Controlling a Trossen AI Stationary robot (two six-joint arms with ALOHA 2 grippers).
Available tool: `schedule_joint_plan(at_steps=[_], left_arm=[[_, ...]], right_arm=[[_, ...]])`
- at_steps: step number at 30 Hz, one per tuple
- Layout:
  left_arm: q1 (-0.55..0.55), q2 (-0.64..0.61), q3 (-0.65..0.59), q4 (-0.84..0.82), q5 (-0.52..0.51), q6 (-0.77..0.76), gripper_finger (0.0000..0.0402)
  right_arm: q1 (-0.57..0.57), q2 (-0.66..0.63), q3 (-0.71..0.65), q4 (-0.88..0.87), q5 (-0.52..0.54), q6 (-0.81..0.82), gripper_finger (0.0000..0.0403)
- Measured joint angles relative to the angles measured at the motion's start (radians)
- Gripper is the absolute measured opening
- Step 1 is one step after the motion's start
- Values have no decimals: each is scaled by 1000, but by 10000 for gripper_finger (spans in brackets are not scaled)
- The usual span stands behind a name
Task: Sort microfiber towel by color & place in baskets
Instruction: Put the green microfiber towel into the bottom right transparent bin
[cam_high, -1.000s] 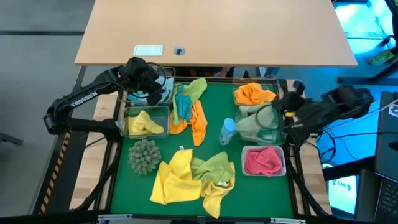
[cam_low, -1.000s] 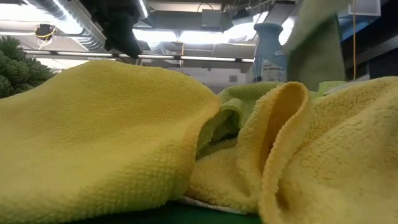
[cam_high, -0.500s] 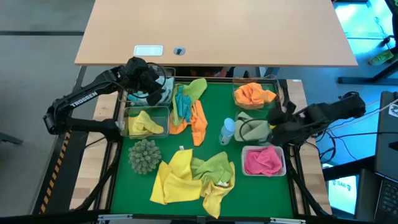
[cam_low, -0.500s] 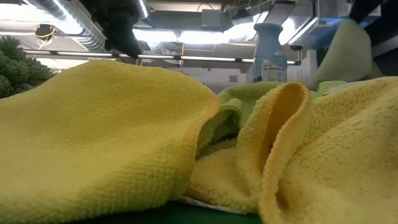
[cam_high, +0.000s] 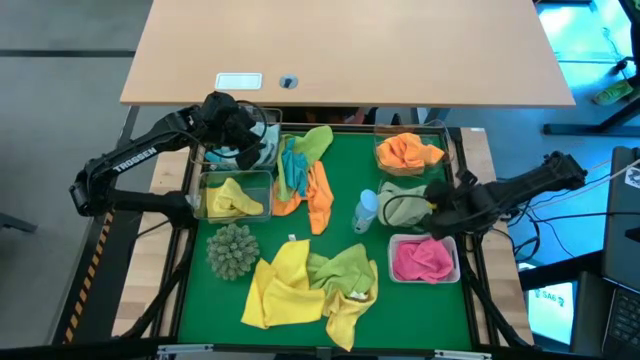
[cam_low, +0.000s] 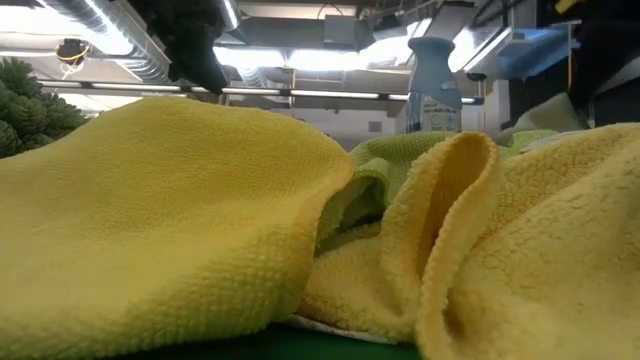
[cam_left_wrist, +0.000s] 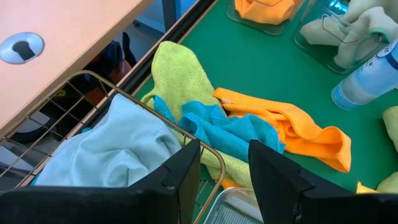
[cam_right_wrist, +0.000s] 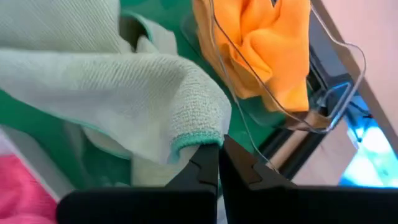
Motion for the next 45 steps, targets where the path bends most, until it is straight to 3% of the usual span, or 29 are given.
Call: schedule_joint_plan(at_steps=[5, 15, 31, 40, 45], left_arm=[[0, 0, 0, 0, 0, 0, 130], [0, 0, 0, 0, 0, 0, 130], [-62, 0, 0, 1, 2, 7, 130], [-154, 0, 0, 17, 22, 9, 130], [-206, 0, 0, 69, 22, 9, 130]], right_arm=[[0, 0, -82, 1, -60, 39, 0], [0, 0, -207, 0, -335, 134, 0], [0, 1, -228, 0, -322, 104, 6], [0, 0, -207, 7, -288, 95, 110], [0, 0, -169, 0, -358, 18, 156]])
